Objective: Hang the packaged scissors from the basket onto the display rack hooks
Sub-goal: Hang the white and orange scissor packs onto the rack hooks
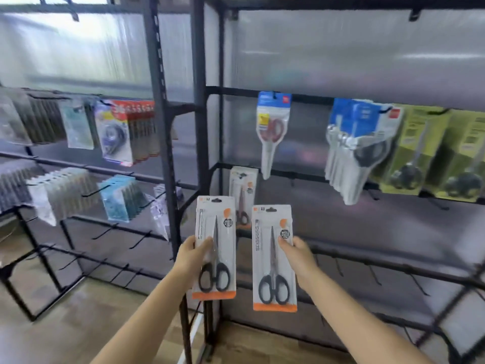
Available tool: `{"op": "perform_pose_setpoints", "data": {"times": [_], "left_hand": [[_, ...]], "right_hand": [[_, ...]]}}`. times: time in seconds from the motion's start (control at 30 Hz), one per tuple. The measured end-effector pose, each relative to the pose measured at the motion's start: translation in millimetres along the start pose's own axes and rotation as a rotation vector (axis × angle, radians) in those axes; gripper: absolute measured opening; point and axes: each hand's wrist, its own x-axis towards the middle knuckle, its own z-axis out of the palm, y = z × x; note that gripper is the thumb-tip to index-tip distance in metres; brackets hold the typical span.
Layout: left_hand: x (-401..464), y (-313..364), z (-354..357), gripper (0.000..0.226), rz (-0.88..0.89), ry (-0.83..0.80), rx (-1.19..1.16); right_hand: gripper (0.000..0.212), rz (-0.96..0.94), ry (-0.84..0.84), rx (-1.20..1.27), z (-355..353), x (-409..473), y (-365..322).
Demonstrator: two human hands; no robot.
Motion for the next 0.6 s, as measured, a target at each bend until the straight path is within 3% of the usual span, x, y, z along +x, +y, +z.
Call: {"op": "perform_pose_setpoints", "data": {"times": [0.23,0.5,0.6], "left_hand": [[52,-19,-39,0.008,-0.024,-0.023,0.025],[99,-3,-34,0.011,-0.045,-0.120,-0.032],[112,1,-27,0.016,-0.045,-0.089,-0.035]], "right_hand": [[0.024,0.053,0.019,-0.017,72,52,18],[0.052,-0.013,0.115,-0.066,99,100,-22],[0.052,-0.026,0.112,-0.077,104,117,-35]]}}
